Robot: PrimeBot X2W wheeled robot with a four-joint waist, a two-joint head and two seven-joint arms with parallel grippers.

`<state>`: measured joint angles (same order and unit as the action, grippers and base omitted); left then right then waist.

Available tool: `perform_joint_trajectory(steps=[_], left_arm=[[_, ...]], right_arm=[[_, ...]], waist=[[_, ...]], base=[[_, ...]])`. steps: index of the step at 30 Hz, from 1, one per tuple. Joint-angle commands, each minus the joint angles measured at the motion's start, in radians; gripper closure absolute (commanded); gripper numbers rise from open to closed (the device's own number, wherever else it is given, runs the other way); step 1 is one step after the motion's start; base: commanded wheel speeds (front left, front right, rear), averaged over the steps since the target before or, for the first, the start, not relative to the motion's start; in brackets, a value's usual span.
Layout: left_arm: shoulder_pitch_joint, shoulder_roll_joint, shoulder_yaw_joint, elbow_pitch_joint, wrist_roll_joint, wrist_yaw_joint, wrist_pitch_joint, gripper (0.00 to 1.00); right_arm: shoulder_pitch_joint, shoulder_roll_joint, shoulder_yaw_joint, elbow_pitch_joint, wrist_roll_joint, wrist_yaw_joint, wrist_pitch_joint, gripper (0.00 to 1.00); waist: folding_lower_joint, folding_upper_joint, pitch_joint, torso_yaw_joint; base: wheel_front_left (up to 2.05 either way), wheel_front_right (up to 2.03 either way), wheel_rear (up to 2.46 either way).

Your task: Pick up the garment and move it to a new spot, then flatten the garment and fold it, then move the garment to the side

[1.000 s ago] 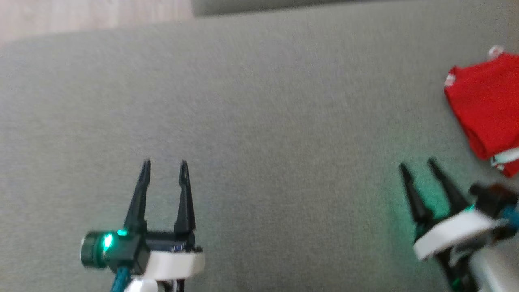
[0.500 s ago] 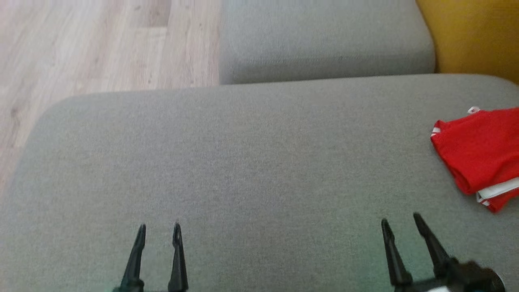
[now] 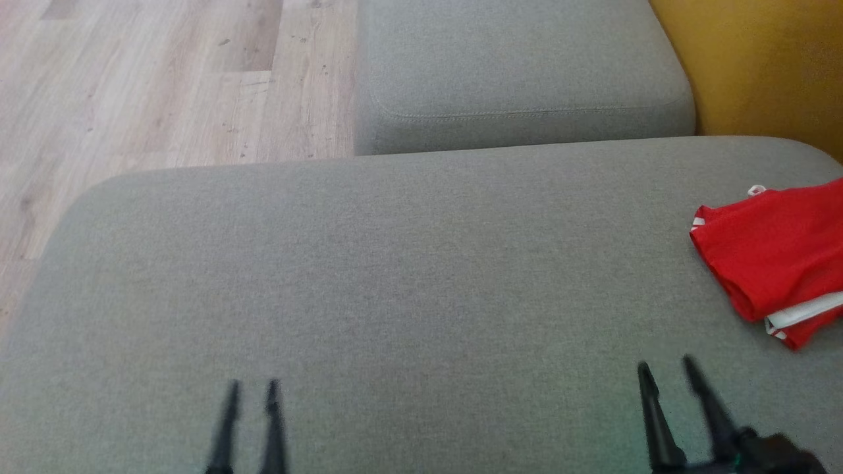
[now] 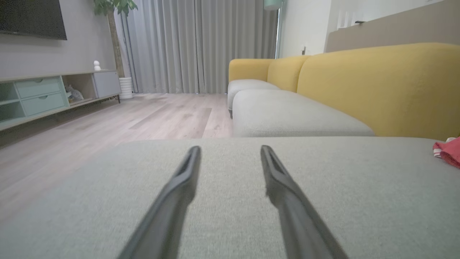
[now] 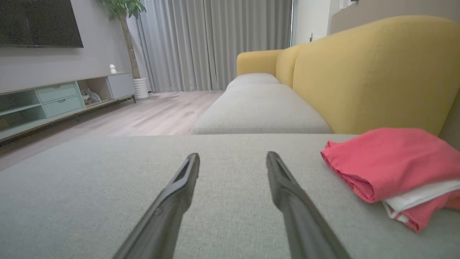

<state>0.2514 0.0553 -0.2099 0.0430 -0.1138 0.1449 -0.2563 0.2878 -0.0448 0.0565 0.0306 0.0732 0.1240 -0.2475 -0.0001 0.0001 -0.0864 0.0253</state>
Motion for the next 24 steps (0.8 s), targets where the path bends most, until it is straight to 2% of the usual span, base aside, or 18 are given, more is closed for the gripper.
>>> perform_joint_trajectory(steps=[1, 4, 24], left_arm=[[0.000, 0.000, -0.001, 0.006, 0.000, 0.000, 0.000, 1.00], [0.009, 0.000, -0.002, 0.049, -0.005, 0.000, 0.002, 1.00], [-0.049, 0.014, 0.031, 0.074, -0.261, -0.044, 0.045, 1.00]], right_arm=[[0.000, 0.000, 0.000, 0.006, 0.000, 0.000, 0.001, 1.00], [0.009, 0.000, 0.003, 0.052, 0.004, 0.000, 0.001, 1.00], [-0.055, -0.016, -0.004, 0.077, 0.268, 0.001, 0.042, 1.00]], waist=[[0.0001, -0.0001, 0.000, 0.000], [0.0001, -0.0001, 0.000, 0.000], [0.0001, -0.0001, 0.015, -0.004]], base=[[0.00, 0.00, 0.00], [0.00, 0.00, 0.00], [0.00, 0.00, 0.00]])
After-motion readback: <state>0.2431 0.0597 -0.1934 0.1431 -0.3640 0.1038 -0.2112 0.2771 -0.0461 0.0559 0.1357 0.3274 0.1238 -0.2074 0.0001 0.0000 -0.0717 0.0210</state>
